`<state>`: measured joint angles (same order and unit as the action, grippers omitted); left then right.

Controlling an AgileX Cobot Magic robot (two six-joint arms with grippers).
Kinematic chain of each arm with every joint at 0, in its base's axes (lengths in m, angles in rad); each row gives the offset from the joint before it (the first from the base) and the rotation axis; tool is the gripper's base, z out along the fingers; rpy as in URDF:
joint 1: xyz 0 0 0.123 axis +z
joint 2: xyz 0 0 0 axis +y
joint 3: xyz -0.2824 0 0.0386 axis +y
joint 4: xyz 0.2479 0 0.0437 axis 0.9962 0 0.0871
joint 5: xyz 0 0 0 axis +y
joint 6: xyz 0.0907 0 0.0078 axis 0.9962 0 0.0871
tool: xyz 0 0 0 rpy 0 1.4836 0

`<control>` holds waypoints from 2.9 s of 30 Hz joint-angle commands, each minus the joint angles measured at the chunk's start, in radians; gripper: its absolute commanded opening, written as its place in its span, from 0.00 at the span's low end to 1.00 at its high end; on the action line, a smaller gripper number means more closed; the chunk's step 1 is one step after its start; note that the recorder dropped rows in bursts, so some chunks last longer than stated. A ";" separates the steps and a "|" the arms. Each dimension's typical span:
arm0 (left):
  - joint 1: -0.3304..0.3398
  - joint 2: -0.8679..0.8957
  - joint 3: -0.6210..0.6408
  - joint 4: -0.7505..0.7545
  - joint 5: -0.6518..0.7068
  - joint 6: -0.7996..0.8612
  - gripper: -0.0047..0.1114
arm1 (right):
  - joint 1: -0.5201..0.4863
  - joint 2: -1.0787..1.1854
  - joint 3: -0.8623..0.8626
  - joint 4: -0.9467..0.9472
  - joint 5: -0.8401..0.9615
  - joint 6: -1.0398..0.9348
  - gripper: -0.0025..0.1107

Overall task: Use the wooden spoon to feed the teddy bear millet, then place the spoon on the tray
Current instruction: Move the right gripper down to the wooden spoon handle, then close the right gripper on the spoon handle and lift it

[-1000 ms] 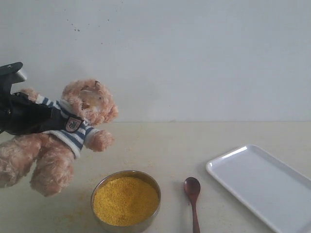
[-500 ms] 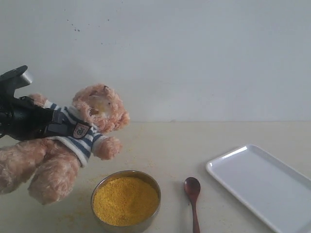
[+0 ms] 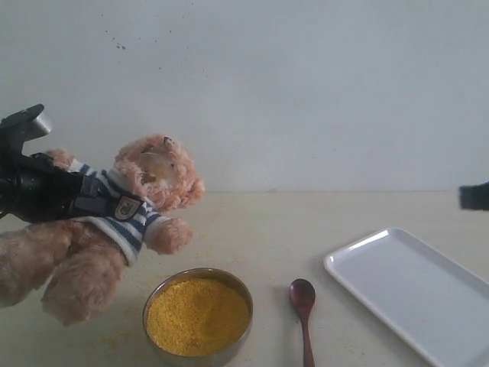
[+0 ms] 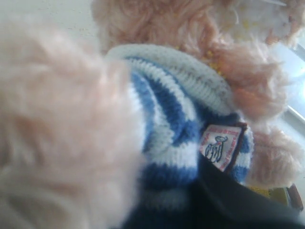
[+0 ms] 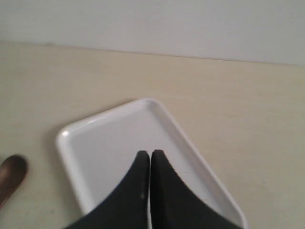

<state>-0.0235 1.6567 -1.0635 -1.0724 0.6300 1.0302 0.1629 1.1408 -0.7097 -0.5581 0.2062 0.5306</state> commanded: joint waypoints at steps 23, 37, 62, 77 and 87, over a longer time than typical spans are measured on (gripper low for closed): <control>0.001 -0.007 -0.007 -0.010 -0.001 -0.011 0.08 | 0.405 0.470 -0.010 0.077 -0.138 -0.090 0.45; 0.001 -0.007 -0.007 -0.008 0.003 -0.006 0.08 | 0.405 0.620 -0.010 0.077 -0.314 -0.017 0.45; 0.001 -0.007 -0.007 -0.008 -0.006 -0.006 0.08 | 0.405 0.717 -0.010 0.081 -0.272 0.045 0.21; 0.001 -0.007 -0.007 -0.006 -0.006 -0.006 0.08 | 0.405 0.717 -0.010 0.104 -0.225 0.049 0.02; 0.015 -0.007 -0.007 -0.065 -0.029 -0.014 0.08 | 0.405 0.621 -0.010 0.102 -0.217 0.016 0.02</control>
<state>-0.0195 1.6567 -1.0635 -1.0754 0.6078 1.0302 0.5677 1.8114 -0.7242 -0.4602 -0.0205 0.5755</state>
